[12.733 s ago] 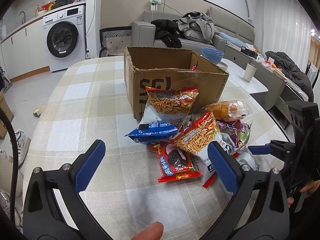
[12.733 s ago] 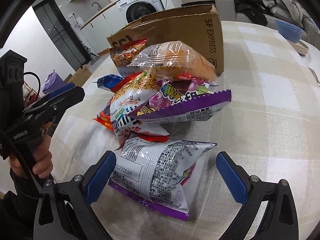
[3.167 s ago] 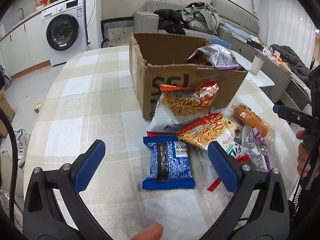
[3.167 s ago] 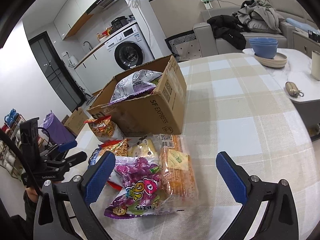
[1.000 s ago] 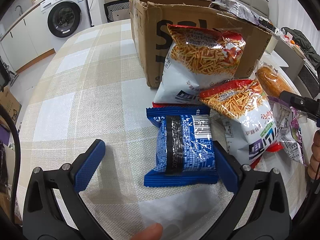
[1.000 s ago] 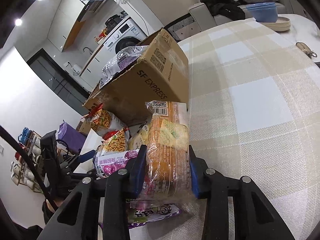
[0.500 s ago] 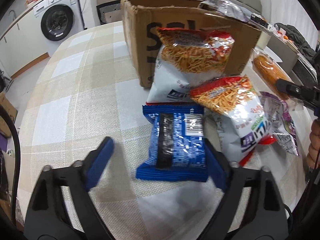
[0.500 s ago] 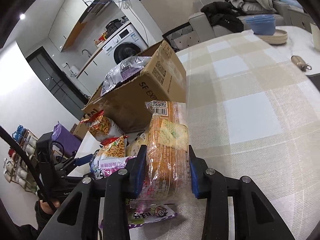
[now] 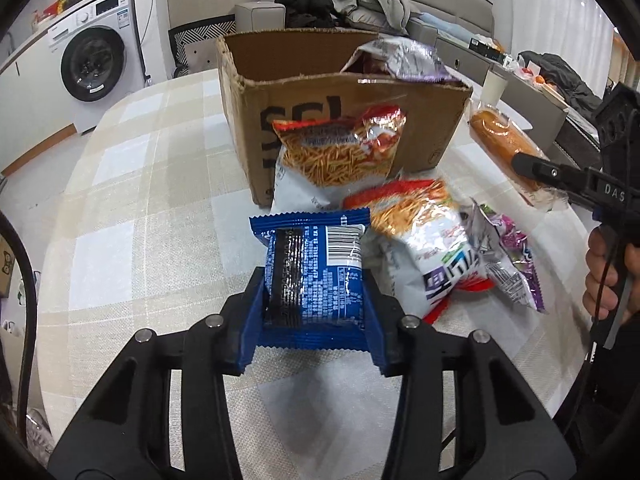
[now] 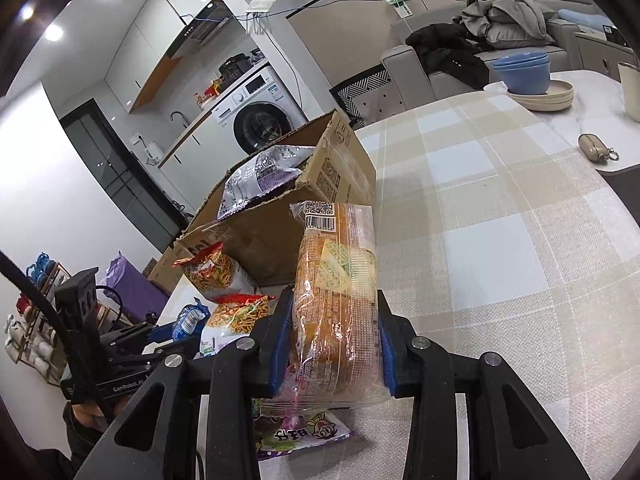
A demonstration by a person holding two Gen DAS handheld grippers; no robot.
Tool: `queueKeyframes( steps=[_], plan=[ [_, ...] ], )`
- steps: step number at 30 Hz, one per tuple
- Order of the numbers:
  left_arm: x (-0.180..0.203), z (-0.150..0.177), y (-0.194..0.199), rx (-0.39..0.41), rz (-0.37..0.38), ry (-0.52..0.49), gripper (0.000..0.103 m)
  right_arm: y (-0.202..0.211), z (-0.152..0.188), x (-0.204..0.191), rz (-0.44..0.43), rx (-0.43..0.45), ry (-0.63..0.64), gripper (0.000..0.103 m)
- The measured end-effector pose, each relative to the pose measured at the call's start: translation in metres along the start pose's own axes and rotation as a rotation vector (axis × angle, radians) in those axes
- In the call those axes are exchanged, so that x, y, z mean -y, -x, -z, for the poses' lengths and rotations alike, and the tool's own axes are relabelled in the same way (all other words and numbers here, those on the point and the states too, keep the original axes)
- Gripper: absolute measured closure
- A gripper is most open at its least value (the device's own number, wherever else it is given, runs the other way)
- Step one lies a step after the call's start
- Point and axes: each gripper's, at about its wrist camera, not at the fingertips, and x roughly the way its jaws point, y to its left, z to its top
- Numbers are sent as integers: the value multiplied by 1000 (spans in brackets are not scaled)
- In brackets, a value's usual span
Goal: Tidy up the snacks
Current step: 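Carry the Oreo pack and bread bag into the box and open both tools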
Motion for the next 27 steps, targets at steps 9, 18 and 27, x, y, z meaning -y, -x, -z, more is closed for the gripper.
queueKeyframes(
  steps=[9, 18, 27],
  plan=[
    [-6, -2, 39, 90, 50, 20, 62, 13, -3, -6, -21, 53, 13, 66],
    [-6, -4, 75, 169, 52, 38, 62, 23, -6, -17, -40, 80, 46, 66],
    [-2, -15, 88, 207, 22, 55, 62, 26, -14, -23, -41, 87, 73, 66]
  ],
)
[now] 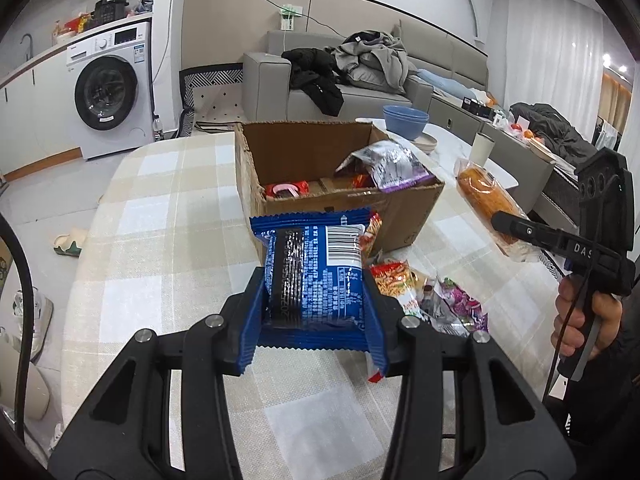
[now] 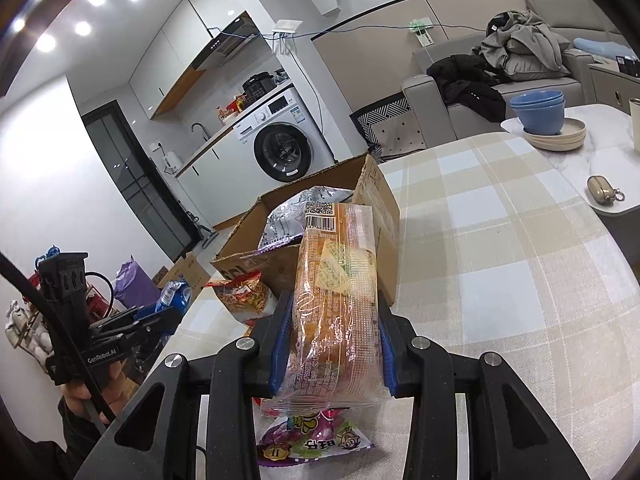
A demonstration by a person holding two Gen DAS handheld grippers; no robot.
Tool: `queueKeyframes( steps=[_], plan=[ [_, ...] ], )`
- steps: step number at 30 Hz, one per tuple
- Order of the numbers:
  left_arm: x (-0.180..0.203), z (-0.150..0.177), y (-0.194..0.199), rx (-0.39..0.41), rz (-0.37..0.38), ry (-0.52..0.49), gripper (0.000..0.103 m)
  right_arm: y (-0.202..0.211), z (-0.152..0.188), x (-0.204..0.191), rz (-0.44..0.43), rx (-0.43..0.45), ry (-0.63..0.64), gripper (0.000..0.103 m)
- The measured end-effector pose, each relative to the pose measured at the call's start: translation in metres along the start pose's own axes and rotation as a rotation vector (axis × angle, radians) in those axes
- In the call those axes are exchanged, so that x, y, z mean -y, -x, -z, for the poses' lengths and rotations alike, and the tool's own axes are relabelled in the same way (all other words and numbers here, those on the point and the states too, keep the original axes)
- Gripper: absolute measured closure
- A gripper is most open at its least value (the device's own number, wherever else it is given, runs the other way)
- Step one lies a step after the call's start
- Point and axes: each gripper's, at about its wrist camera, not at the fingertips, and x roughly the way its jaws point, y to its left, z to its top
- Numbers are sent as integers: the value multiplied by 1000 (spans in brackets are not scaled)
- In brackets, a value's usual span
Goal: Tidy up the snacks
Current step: 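Carry the Oreo pack and bread bag into the box and open both tools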
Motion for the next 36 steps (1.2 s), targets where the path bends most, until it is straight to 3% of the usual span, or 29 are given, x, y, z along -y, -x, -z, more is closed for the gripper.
queueKeyframes(
  steps=[19, 36],
  plan=[
    [10, -54, -13, 37, -6, -2, 62, -24, -34, -32, -24, -46, 79, 66],
    [5, -90, -53, 2, -22, 16, 62, -61, -59, -43, -26, -124, 97, 66]
  ],
)
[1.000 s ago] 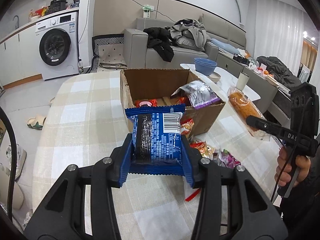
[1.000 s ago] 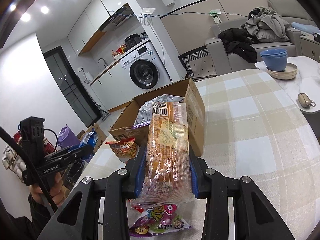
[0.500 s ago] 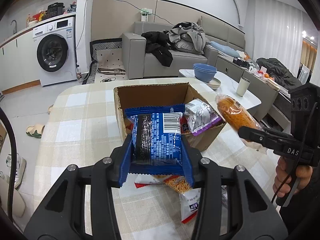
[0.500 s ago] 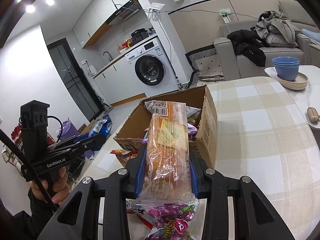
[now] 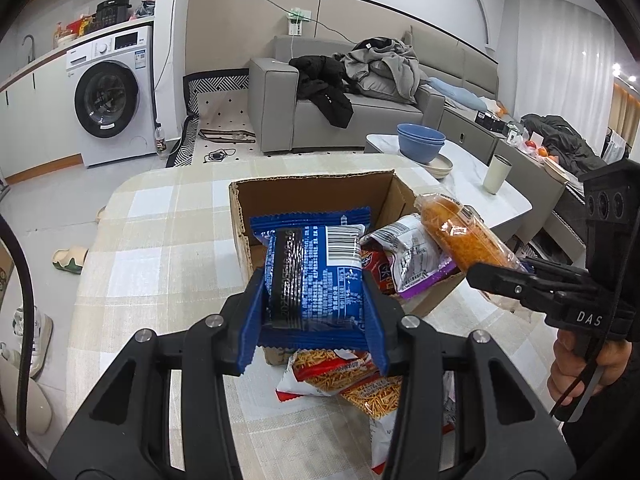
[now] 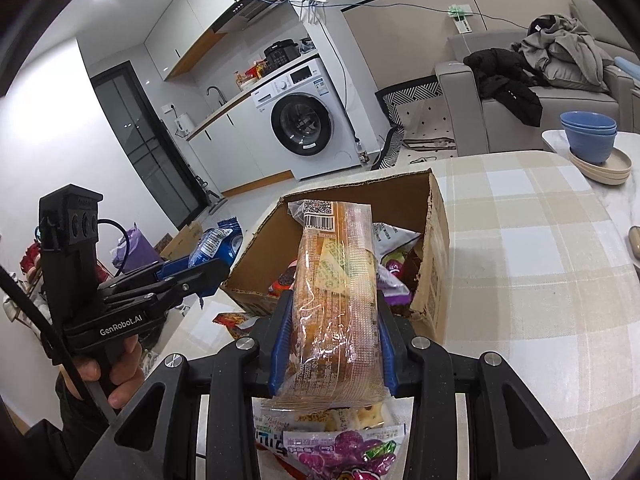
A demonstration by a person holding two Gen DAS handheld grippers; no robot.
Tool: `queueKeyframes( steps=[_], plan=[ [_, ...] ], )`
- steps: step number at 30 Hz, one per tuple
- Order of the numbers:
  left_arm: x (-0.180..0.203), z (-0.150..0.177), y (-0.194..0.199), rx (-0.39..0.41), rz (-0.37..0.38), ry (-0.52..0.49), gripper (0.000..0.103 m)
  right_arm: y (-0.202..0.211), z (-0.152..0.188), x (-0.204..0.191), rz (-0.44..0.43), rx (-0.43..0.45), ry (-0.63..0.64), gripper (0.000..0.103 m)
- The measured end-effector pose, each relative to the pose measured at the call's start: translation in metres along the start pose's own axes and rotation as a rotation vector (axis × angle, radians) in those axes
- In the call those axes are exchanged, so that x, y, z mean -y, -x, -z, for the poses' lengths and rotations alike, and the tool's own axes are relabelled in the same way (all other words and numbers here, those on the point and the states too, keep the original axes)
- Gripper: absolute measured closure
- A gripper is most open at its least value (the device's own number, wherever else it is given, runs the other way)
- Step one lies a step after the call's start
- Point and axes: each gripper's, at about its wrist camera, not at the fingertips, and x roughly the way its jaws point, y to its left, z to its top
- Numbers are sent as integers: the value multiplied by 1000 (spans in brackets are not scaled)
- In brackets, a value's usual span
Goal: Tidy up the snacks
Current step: 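Carry the Oreo pack and bread bag into the box and open both tools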
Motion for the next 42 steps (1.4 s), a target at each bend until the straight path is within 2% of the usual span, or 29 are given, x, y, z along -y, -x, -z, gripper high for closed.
queueKeyframes(
  steps=[13, 42],
  plan=[
    [-9, -11, -38, -36, 0, 11, 62, -32, -22, 3, 14, -74, -14, 66],
    [-7, -30, -77, -54, -17, -25, 62, -46, -49, 9, 12, -58, -6, 66]
  ],
)
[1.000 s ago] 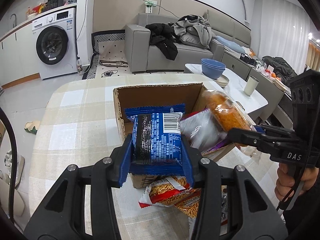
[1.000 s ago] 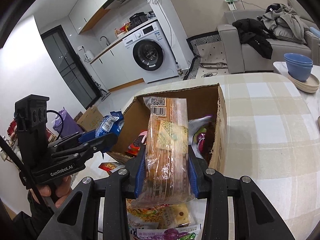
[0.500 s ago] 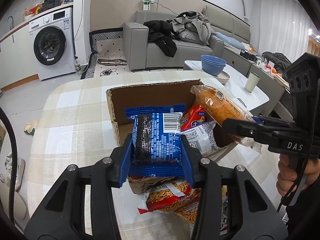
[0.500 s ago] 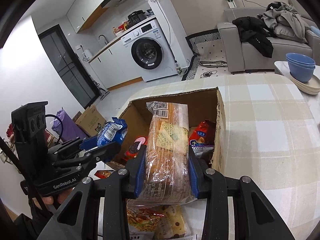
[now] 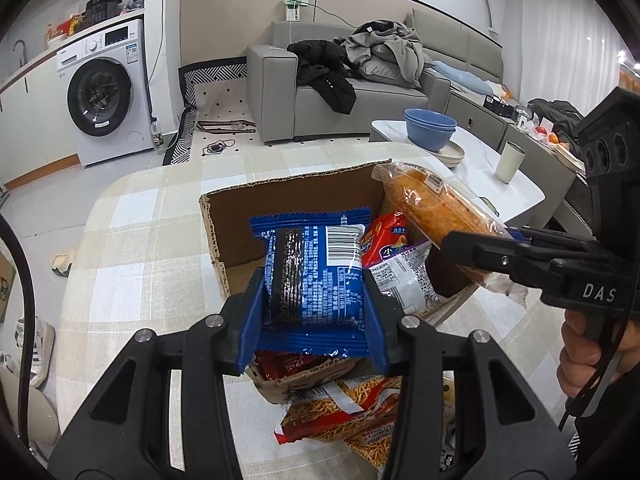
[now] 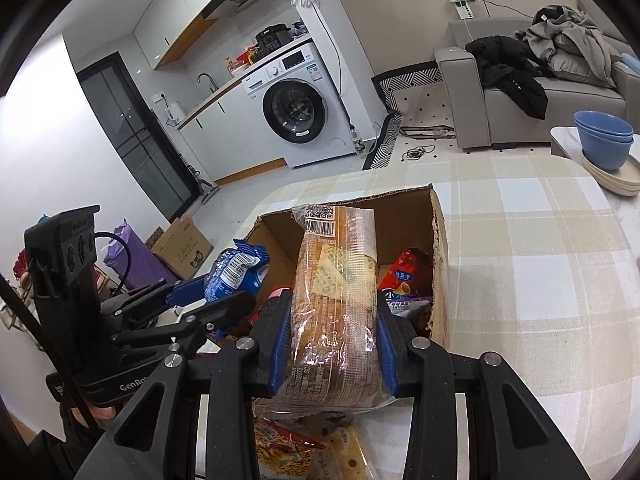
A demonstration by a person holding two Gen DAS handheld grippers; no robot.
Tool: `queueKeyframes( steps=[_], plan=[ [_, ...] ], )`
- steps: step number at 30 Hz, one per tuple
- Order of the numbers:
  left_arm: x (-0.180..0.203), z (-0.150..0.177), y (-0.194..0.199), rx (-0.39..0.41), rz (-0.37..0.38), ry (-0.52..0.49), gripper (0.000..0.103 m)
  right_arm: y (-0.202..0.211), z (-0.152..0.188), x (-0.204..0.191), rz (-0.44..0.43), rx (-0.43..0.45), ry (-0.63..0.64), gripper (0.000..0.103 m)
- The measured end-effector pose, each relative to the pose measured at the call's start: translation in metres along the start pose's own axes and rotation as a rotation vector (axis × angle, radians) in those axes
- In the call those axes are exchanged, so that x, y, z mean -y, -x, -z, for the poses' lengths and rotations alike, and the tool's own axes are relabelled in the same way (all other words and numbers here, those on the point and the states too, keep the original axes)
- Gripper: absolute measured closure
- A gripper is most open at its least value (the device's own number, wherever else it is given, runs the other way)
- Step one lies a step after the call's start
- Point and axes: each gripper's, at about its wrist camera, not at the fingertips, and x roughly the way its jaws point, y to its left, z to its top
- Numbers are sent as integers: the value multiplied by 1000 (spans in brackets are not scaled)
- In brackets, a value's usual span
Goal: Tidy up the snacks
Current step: 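Carry the Oreo pack and bread bag into the box and open both tools, then withdraw both open tools from the box back to the remaining pile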
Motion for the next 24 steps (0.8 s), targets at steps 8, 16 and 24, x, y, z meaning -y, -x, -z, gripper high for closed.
queueKeyframes(
  steps=[8, 16, 24],
  plan=[
    [0, -7, -18, -10, -18, -9, 62, -14, -6, 6, -2, -13, -14, 66],
    [2, 1, -37, -39, -45, -42, 62, -28, 2, 1, 8, -37, 20, 60],
    [9, 7, -24, -44, 23, -44, 28, -14, 11, -7, 16, -29, 67, 49]
  ],
)
